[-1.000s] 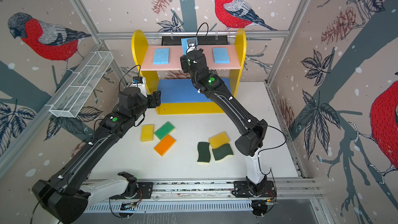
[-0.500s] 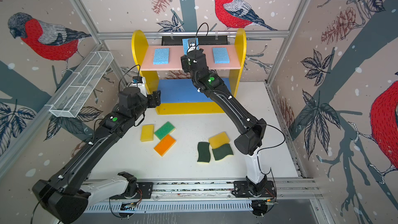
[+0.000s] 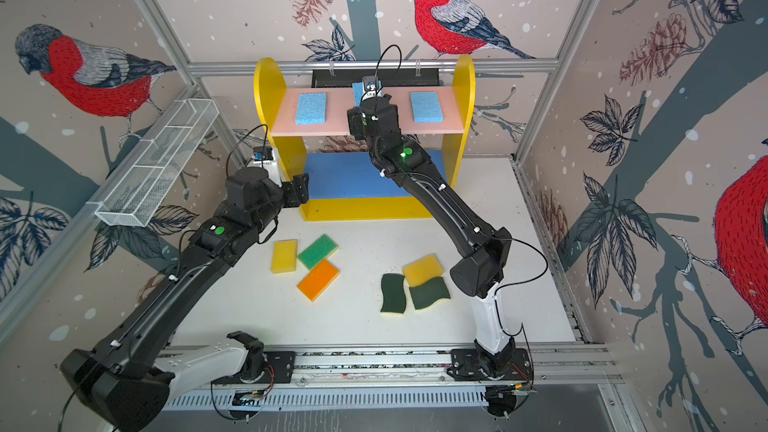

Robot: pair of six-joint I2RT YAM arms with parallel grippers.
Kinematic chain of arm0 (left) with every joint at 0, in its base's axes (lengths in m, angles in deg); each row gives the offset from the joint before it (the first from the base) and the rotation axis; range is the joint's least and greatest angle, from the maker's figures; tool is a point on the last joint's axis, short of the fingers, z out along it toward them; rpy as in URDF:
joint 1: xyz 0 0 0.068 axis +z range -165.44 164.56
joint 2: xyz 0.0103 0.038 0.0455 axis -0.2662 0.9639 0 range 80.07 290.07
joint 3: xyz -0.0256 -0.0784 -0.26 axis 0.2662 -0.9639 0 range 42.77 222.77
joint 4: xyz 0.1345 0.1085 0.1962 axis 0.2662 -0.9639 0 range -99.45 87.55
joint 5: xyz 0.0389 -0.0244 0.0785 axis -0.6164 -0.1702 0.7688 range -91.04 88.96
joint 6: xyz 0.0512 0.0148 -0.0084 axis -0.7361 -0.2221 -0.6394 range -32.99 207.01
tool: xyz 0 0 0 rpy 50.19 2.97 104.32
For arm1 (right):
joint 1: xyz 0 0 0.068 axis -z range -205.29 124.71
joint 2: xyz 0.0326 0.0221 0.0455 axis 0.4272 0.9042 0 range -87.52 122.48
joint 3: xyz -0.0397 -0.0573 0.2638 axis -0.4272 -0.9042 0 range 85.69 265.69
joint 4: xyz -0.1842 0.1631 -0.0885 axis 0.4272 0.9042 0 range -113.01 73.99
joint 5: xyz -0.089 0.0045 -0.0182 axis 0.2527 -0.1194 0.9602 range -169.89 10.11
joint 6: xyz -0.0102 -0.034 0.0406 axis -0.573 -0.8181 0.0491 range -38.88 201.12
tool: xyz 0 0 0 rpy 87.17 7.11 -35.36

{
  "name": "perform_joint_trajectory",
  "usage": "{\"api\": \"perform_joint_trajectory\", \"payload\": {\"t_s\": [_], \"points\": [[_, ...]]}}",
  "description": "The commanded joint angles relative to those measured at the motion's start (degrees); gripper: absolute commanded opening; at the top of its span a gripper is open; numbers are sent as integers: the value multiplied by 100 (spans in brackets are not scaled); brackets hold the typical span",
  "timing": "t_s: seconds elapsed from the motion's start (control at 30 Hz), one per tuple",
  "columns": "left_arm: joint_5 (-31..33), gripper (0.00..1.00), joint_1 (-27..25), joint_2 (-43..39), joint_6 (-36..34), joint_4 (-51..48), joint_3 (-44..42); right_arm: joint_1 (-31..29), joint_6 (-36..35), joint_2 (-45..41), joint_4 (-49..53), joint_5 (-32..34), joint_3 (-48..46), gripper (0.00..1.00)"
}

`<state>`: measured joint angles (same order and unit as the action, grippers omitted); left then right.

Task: Place and organize the cleaning sponges onto the shelf
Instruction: 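Lower the sponge onto the pink shelf between the others and open the right gripper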

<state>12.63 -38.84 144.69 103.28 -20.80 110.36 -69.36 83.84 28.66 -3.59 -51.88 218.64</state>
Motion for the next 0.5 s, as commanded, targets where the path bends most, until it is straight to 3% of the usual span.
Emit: {"api": "perform_joint_trajectory", "payload": {"t_s": [0.0,0.27,0.47], "points": [[30,80,9,-59,-63,173,-8,4,113,0,61,-13,87,81],[65,80,19,-125,-19,128,-35,4,209,-116,106,-184,126,84],[-1,81,20,-243,25,75,-62,-30,227,-351,166,-446,105,93]]}}
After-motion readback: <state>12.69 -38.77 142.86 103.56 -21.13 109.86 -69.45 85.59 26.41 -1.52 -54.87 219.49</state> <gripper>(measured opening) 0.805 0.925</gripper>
